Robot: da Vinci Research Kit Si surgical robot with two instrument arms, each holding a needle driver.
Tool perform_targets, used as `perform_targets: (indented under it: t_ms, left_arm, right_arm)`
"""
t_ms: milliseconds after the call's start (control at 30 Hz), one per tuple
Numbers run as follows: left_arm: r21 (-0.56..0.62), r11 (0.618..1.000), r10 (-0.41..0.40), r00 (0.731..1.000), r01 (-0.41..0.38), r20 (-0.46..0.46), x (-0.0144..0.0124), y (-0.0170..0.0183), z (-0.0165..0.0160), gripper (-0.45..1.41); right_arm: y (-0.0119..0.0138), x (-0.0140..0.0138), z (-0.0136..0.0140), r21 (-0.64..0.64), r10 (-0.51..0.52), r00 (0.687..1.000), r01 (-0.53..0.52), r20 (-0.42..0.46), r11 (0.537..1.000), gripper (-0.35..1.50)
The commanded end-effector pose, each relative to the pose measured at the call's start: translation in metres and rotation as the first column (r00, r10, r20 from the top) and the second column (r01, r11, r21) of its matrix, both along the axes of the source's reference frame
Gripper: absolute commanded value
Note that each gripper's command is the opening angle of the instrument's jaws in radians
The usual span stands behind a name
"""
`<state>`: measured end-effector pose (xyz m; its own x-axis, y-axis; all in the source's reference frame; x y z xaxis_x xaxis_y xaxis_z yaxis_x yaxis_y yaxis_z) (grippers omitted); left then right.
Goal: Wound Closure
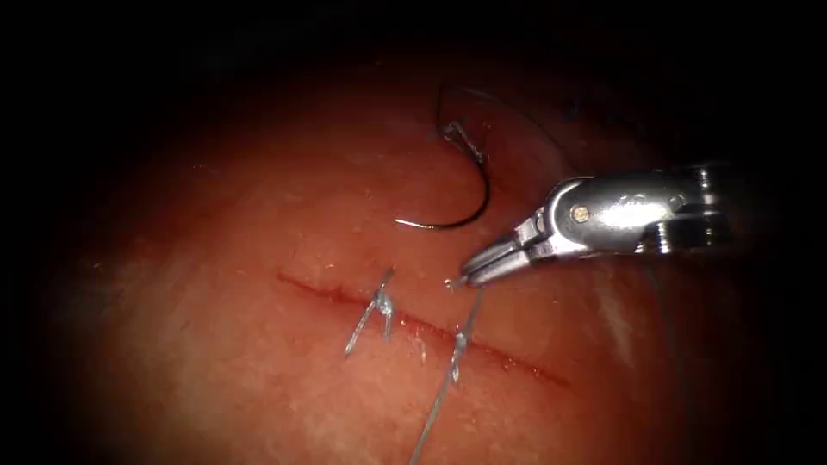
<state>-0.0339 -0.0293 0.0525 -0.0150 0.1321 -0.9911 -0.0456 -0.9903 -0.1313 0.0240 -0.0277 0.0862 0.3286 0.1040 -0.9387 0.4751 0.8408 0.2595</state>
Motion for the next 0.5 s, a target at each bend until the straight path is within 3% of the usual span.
perform_targets:
  t_ms: [33,500]
  left_arm:
    - [0.002,1.000,0.001,1.000,-0.001,0.001,-0.0005,-0.0005,0.0008,-0.45]
    - [0.013,1.000,0.018,1.000,-0.018,0.003,0.0012,-0.0037,0.0008,-0.45]
  right_arm:
    - [0.0001,0.0006,0.0007,-0.003,0.009,1.000,-0.009,0.008,1.000,-0.35]
    - [0.0001,0.0000,0.0009,-0.061,0.063,0.997,-0.060,0.039,0.996,-0.35]
